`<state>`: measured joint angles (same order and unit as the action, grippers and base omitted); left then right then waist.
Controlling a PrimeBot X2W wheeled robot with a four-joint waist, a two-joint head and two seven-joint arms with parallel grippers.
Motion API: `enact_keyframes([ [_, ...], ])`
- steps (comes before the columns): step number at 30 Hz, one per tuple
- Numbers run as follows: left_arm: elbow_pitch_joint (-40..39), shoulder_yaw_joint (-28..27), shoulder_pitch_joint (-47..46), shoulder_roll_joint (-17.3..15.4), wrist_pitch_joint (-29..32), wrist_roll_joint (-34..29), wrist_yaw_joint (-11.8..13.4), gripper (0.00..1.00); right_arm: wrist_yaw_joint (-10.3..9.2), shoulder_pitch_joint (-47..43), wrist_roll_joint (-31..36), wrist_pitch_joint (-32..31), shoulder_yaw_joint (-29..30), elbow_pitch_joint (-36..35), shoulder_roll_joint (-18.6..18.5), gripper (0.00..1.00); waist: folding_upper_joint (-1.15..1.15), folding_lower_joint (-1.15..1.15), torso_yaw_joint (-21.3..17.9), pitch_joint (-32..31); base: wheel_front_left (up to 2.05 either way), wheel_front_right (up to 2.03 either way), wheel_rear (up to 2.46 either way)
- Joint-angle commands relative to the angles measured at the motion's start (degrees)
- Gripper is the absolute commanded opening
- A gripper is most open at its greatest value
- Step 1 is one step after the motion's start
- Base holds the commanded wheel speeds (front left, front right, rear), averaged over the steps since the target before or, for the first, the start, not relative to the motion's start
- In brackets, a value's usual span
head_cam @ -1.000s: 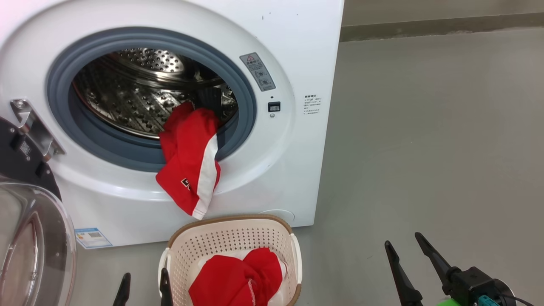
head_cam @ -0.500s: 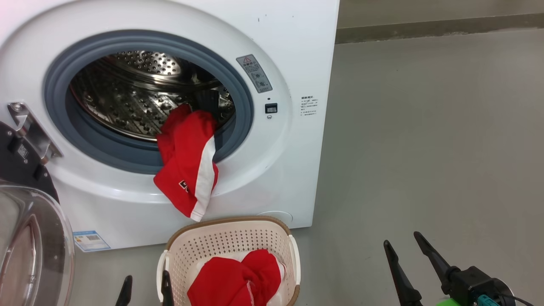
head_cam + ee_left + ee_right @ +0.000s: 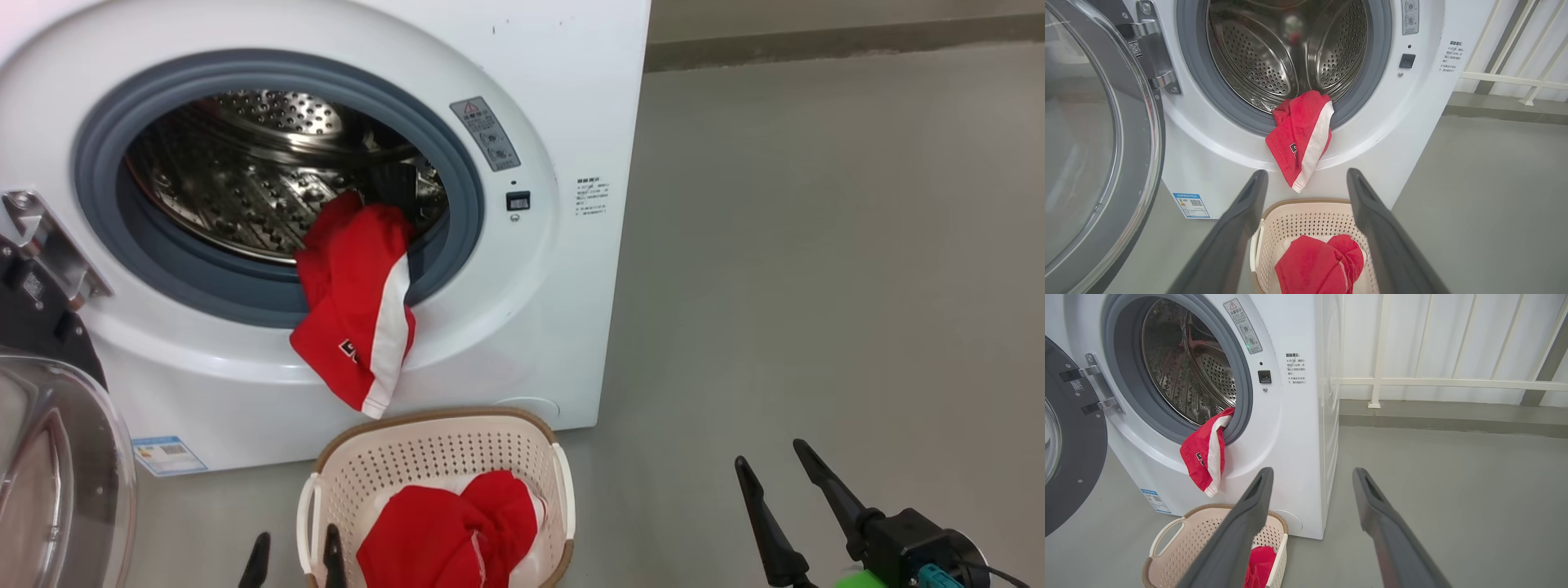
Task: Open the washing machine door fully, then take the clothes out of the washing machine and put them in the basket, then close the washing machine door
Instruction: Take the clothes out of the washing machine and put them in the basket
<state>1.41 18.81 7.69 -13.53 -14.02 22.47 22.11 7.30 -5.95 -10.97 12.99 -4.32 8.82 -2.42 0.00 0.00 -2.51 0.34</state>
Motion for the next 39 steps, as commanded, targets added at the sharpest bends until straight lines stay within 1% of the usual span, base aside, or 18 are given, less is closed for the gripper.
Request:
enact_keyframes([
  [1,-0.38,-1.57,-3.75,0.02,0.04,0.57,-0.46,1.0,0.19,1.37,-0.49,-0.06,-1.29,-1.78,-0.46,1.0,0.0,0.0,-0.08,1.04,0.0,0.0,0.0],
  [8,8.49,-0.14,-12.6,1.93,2.01,3.15,-4.9,1.0,0.19,3.62,-0.45,-0.09,-1.62,-2.96,-0.46,1.0,0.0,0.0,-1.04,6.29,0.0,0.0,0.0],
  [9,11.57,-0.02,-15.69,2.56,2.85,4.18,-6.31,1.0,0.19,4.38,-0.53,0.0,-1.59,-3.3,-0.46,1.0,0.0,0.0,-1.49,8.19,0.0,0.0,0.0],
  [11,14.89,0.31,-19.12,3.13,4.08,5.01,-7.75,1.0,0.19,5.33,-0.63,0.15,-1.49,-3.55,-0.46,1.0,0.0,0.0,-1.88,10.39,0.0,0.0,0.0],
  [13,18.5,0.34,-22.65,3.64,5.43,5.94,-9.0,1.0,0.19,6.4,-0.81,0.33,-1.62,-3.72,-0.46,1.0,0.0,0.0,-2.39,12.64,0.0,0.0,0.0],
  [18,26.77,-0.7,-31.41,3.99,6.54,7.92,-11.99,1.0,0.19,9.16,-1.8,0.98,-2.39,-3.35,-0.46,1.0,0.0,0.0,-4.04,17.86,0.0,0.0,0.0],
  [19,26.77,-0.7,-31.41,3.99,6.54,7.92,-11.99,1.0,0.19,9.16,-1.8,0.98,-2.39,-3.35,-0.46,1.0,0.0,0.0,-4.04,17.86,0.0,0.0,0.0],
  [20,29.33,-1.41,-34.79,3.61,5.86,8.16,-12.65,1.0,0.19,10.29,-2.31,1.26,-2.77,-2.87,-0.46,1.0,0.0,0.0,-4.72,19.6,0.0,0.0,0.0],
  [21,29.33,-1.41,-34.79,3.61,5.86,8.16,-12.65,1.0,0.19,10.29,-2.31,1.26,-2.77,-2.87,-0.46,1.0,0.0,0.0,-4.72,19.6,0.0,0.0,0.0],
  [25,33.13,-3.25,-40.69,2.76,2.99,8.44,-13.28,1.0,0.19,12.41,-3.29,1.71,-3.36,-1.78,-0.46,1.0,0.0,0.0,-5.99,22.24,0.0,0.0,0.0],
  [29,36.11,-4.76,-45.67,1.79,1.39,8.77,-14.04,1.0,0.19,14.25,-4.07,1.93,-3.95,-0.92,-0.46,1.0,0.0,0.0,-7.11,24.14,0.0,0.0,0.0],
  [35,39.06,-7.03,-52.67,-0.14,0.0,8.97,-14.62,1.0,0.19,16.35,-5.52,1.99,-4.49,-1.4,-0.46,1.0,0.0,0.0,-8.99,26.64,0.0,0.0,0.0],
  [39,40.57,-8.32,-56.57,-1.79,-0.47,8.61,-14.4,1.0,0.19,17.14,-6.56,1.99,-5.28,-1.52,-0.46,1.0,0.0,0.0,-10.3,28.05,0.0,0.0,0.0],
])
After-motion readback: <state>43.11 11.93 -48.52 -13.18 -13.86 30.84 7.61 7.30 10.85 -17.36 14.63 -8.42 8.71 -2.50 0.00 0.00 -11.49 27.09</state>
